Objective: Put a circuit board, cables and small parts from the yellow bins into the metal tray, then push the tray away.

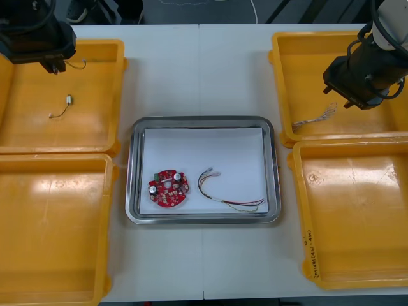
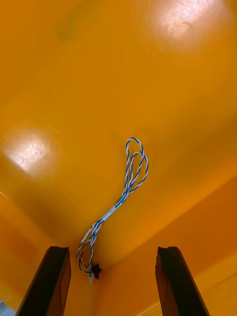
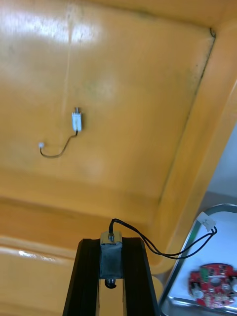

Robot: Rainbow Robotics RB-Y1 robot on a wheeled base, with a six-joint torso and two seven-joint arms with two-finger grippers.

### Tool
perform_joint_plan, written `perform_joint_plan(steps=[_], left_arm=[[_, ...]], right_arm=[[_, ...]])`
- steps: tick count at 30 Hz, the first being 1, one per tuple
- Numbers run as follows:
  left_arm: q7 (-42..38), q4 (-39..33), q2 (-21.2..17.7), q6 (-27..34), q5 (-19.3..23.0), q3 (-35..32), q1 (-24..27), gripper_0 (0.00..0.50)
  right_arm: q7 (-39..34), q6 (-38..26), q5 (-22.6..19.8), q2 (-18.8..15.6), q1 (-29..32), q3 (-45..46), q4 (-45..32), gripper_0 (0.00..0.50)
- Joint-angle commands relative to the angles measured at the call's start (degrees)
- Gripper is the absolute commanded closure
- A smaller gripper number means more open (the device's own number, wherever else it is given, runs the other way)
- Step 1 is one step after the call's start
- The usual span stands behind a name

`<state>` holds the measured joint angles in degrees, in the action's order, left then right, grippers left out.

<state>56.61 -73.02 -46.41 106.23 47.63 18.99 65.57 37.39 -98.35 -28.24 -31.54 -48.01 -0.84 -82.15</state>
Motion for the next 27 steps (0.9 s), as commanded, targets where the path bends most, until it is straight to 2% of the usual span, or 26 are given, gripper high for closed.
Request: perform_joint_plan(steps=[1,4,7,12,17,26,27], left_arm=[[-10.21,-9.42,-2.55,3.77,1.32,-1.32,-3.34,0.500],[-13.46,-14.96,-2.55,3.77,1.67,-1.32,-5.89,0.500],[-15.39,-17.60,-2.29,3.77,2.03,-1.32,-6.95,0.500],[-21.02,-24.71,-0.70,3.77,3.08,-1.41,-9.41,0.500],[-23.48,-28.93,1.41,3.77,3.08,-1.59,-11.08,0.500],[-24.01,-33.50,6.94,3.77,-0.35,-1.50,-14.33,0.500],[-23.74,-33.59,9.23,3.77,-2.10,-1.50,-14.95,0.500]], right_arm=[[-7.42,2.37,0.82,1.13,-2.79,-0.57,0.67,0.000],[-9.00,3.87,1.00,1.83,-2.79,-0.57,1.99,0.000],[-9.27,4.57,1.44,2.36,-2.79,-0.57,2.87,0.000],[-10.15,6.33,2.05,3.24,-2.79,-0.57,5.33,0.000],[-10.94,7.38,1.97,3.86,-2.97,-0.57,7.44,0.000],[-11.82,7.91,1.26,4.38,-5.96,-1.09,13.50,0.000],[-12.26,8.79,1.26,4.47,-6.13,-1.62,14.29,0.000]])
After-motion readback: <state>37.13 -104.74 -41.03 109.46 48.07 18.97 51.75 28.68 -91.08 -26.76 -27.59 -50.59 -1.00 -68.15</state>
